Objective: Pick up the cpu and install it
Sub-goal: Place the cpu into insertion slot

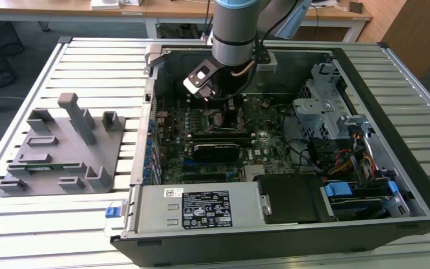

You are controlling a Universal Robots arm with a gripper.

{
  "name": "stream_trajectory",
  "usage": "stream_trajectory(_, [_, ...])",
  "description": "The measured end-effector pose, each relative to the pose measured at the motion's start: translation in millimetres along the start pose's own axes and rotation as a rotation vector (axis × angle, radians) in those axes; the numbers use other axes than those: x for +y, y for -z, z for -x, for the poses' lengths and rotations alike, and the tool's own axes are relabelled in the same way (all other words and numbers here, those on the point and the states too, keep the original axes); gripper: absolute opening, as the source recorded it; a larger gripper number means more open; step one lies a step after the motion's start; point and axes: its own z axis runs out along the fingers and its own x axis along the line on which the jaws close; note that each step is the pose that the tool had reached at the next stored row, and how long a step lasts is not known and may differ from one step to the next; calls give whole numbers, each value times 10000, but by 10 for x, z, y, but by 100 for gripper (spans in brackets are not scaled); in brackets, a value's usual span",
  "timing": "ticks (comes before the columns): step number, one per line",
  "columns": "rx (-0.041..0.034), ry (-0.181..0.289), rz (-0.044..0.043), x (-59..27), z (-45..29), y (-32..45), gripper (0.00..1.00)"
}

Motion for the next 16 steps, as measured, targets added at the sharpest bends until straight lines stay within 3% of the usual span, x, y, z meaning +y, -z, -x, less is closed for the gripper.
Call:
stream_trajectory(4, [-1,0,-3,0,0,40,60])
stream_trajectory(16, [-5,-3,-22,2,0,112,13])
